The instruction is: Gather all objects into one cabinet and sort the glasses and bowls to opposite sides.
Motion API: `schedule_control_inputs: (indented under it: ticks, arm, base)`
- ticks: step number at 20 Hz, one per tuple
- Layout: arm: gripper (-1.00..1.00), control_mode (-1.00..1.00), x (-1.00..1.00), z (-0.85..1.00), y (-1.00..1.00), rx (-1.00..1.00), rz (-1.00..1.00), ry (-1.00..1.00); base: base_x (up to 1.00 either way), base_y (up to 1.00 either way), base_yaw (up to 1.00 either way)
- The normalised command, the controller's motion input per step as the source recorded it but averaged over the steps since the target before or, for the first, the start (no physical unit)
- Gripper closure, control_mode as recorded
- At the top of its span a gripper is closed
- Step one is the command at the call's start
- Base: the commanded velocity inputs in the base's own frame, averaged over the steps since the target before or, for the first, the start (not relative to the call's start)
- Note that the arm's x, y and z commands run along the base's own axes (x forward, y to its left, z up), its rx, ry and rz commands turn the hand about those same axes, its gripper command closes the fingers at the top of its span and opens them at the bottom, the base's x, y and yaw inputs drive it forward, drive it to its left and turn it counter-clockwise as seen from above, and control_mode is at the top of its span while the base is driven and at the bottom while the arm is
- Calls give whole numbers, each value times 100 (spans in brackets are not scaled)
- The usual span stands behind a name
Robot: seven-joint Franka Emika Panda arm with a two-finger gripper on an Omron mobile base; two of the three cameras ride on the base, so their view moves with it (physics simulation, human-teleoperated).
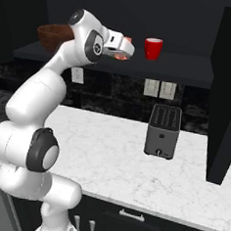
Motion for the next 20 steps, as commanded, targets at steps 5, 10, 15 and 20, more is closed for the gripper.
schedule_control_inputs:
  ticks: [5, 10, 15, 20]
  arm:
    - [-100, -100, -100, 79, 2, 1, 10, -4]
    - [-100, -100, -100, 74, 0, 1, 14, -10]
    - [-100, -100, -100, 59, 1, 0, 13, -10]
    - [-100, -100, -100, 82, 7, 3, 3, -6]
  base:
    - [0, 0, 0]
    - [0, 0, 0]
    - [0, 0, 0]
    - [0, 0, 0]
